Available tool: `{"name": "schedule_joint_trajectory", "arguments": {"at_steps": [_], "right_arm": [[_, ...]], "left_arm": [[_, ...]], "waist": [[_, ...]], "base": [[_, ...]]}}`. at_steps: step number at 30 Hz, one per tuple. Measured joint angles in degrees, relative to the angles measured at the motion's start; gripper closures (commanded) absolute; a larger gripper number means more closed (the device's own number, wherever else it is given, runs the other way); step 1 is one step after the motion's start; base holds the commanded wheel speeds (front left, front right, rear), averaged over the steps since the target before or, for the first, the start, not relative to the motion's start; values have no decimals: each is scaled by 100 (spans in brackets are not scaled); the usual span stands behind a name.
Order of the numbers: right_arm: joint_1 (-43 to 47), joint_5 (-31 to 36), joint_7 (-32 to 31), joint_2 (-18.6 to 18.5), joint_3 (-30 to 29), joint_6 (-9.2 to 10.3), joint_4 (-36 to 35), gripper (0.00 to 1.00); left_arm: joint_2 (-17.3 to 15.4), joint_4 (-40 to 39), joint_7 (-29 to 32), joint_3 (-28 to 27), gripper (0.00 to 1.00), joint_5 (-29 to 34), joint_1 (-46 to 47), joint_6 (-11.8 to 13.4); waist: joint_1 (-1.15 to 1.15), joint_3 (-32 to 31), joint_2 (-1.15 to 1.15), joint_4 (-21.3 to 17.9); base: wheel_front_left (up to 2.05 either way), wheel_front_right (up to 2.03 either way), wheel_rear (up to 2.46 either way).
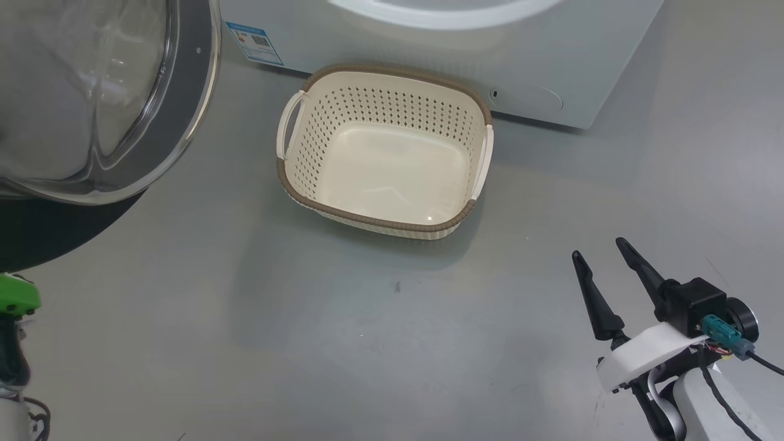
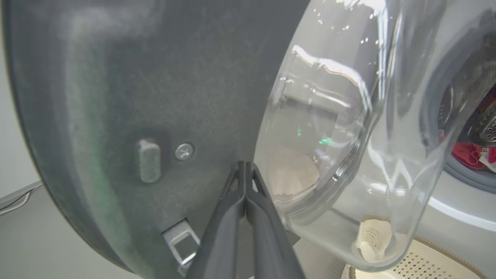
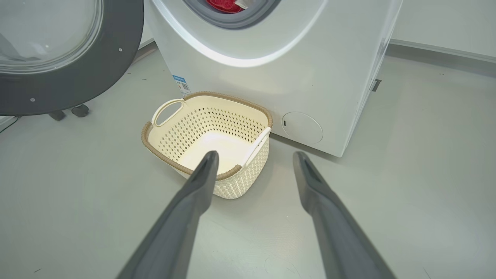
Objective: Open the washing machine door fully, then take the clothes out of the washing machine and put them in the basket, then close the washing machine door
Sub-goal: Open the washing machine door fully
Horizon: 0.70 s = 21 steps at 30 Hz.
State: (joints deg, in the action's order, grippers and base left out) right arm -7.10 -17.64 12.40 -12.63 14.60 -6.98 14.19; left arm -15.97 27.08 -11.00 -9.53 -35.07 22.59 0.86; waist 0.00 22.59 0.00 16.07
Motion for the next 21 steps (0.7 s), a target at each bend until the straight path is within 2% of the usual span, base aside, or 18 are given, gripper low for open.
{"name": "schedule_joint_trajectory", "arguments": {"at_steps": [21], "right_arm": [[0, -271, 112, 433, -64, 0, 264, 0]], "left_arm": [[100, -185, -47, 870, 100, 595, -211, -327]], "waist": [[0, -892, 0, -212]], "base": [[0, 0, 0]]}}
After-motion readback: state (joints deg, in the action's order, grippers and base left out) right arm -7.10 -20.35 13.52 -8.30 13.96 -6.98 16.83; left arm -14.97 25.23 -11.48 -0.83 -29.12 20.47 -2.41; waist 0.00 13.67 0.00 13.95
